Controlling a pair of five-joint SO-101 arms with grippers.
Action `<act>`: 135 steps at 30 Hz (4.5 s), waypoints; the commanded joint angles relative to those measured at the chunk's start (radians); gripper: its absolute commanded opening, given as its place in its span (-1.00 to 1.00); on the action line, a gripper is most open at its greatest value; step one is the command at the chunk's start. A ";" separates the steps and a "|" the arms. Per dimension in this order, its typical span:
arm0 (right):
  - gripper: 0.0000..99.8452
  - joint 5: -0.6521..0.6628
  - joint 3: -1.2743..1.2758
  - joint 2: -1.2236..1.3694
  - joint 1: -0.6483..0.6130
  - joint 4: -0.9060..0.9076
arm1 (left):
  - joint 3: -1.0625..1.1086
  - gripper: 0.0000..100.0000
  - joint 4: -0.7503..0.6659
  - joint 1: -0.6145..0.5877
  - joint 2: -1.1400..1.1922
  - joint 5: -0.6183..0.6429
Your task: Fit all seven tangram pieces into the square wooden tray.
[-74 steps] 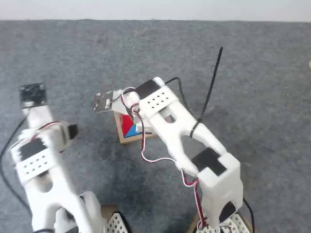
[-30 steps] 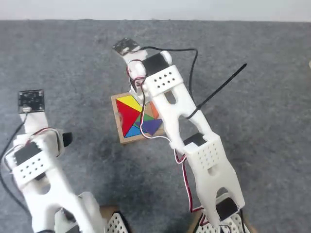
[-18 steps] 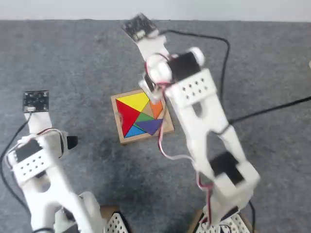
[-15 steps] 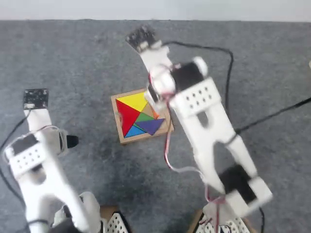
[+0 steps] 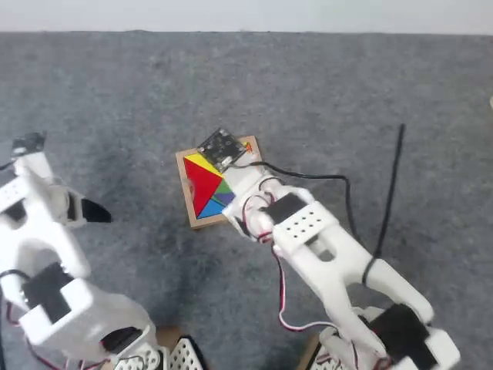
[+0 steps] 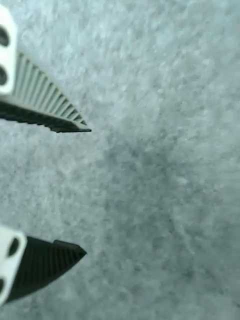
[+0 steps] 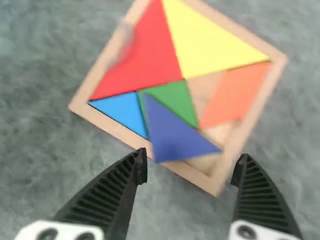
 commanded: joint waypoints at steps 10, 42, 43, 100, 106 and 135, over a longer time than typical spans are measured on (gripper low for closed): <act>-0.44 -0.006 -0.130 0.223 -0.013 0.002 | -0.058 -0.33 0.009 -0.005 -0.006 -0.009; -0.44 0.060 -0.239 0.228 0.225 0.099 | -0.056 -0.33 0.014 0.026 -0.006 -0.008; -0.44 0.058 -0.264 0.228 0.236 0.125 | -0.056 -0.33 0.014 0.026 -0.006 -0.008; -0.44 0.031 -0.486 0.407 0.180 0.171 | -0.056 -0.33 0.008 0.026 -0.006 -0.008; -0.44 0.034 -0.483 0.472 0.176 0.156 | -0.056 -0.33 0.008 0.026 -0.006 -0.008; -0.72 -0.043 -0.319 -0.191 0.237 0.427 | 0.010 -0.33 0.014 0.115 -0.285 0.068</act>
